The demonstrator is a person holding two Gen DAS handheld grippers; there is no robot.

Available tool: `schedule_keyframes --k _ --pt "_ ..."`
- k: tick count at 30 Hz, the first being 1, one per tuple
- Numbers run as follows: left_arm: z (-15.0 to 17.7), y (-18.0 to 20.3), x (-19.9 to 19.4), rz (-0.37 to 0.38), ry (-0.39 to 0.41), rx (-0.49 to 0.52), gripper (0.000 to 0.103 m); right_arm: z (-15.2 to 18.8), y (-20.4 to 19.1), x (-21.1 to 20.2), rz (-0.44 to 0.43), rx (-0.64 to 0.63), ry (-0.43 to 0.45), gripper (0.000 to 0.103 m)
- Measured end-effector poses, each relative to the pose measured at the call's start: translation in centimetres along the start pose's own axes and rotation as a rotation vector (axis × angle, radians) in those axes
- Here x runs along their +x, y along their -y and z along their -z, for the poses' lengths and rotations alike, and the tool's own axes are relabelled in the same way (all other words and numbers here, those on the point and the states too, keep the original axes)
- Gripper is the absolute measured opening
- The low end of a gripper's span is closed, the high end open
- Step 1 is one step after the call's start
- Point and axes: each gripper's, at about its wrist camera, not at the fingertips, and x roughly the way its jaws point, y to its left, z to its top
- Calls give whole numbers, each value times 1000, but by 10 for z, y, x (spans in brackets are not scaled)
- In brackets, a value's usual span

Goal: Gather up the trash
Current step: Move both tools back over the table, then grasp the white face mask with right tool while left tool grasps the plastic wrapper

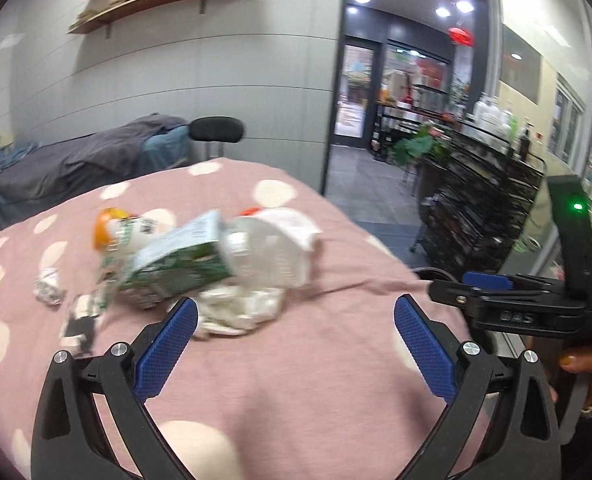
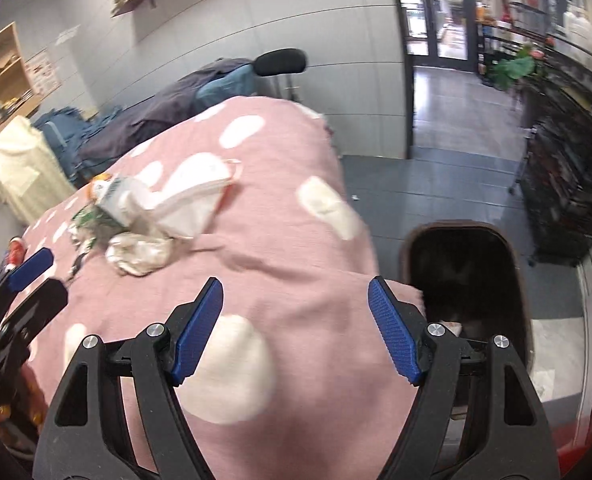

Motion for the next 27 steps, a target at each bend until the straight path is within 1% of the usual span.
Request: schedule_keyframes --k 3,7,11,13,17,21,22,24,25,27 --pt "-1 -34 -2 -55 1 -56 97 -6 -27 8 -45 -56 -10 77" --pt "0 -72 -4 -119 1 -105 95 -13 -61 19 -91 -156 -20 77" --pt "-2 -103 -1 -138 -16 -152 93 -28 -85 43 -161 -210 -81 77" --pt "-3 -118 1 -142 -23 -176 92 -36 -93 56 -162 -223 -99 77" --pt "-5 -141 14 -135 -51 -242 85 -49 -99 77 -148 -226 -119 77" --pt "-10 -156 28 -132 -76 -271 80 -59 -104 91 -149 -222 -134 75" --pt "-11 -158 33 -132 -83 -268 79 -60 -108 95 -144 -226 -135 72" --pt "-15 -160 40 -134 -92 -261 76 -59 -110 99 -138 -234 -150 55" --pt "-16 -160 42 -127 -94 -259 75 -60 -110 102 -135 -236 -156 51" --pt "-18 -160 48 -108 -105 -257 72 -59 -112 104 -118 -237 -154 38"
